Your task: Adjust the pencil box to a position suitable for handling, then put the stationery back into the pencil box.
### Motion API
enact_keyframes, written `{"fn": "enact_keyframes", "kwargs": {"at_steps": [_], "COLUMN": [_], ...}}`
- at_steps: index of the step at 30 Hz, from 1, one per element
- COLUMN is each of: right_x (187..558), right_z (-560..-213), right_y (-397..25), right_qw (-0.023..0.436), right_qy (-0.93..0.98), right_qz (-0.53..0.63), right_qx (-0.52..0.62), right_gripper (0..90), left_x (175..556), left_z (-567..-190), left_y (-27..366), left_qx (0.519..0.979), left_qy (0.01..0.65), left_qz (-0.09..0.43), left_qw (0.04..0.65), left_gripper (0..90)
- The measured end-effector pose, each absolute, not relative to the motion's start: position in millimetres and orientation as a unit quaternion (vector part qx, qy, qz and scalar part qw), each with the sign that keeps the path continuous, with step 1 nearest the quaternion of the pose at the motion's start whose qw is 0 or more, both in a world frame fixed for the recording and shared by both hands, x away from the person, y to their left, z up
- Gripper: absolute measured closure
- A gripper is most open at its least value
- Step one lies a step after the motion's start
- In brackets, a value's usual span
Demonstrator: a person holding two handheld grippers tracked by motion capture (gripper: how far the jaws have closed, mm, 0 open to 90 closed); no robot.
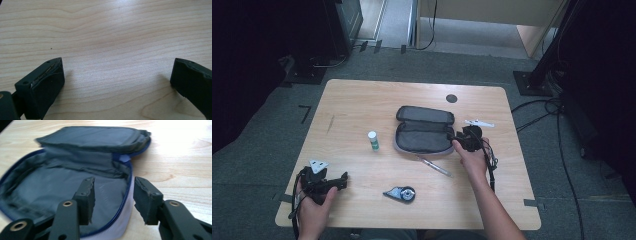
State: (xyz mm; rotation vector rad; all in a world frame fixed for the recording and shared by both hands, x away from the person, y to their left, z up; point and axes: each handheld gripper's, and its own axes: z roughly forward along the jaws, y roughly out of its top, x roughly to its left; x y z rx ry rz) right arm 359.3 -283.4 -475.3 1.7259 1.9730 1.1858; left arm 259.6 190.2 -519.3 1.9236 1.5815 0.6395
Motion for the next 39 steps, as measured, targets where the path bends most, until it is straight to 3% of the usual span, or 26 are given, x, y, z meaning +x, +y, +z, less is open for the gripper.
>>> {"fn": "enact_keyframes", "kwargs": {"at_steps": [15, 25, 39], "right_x": [314, 283, 275], "right_z": [-457, -479, -504], "right_y": [-289, -284, -275], "right_qw": [0.141, 0.131, 0.111], "right_qy": [0.731, 0.775, 0.805], "right_qz": [0.417, 0.400, 0.391], "right_qx": [0.521, 0.471, 0.433], "right_gripper": [49.9, 49.2, 53.3], "left_x": [260, 260, 258], "left_z": [-519, -519, -519], "left_y": [190, 190, 189], "left_qx": [0.720, 0.720, 0.723], "left_qy": [0.589, 0.588, 0.585], "left_qz": [0.237, 0.237, 0.235], "left_qw": [0.280, 0.281, 0.283], "left_gripper": [0.0, 0.0, 0.0]}}
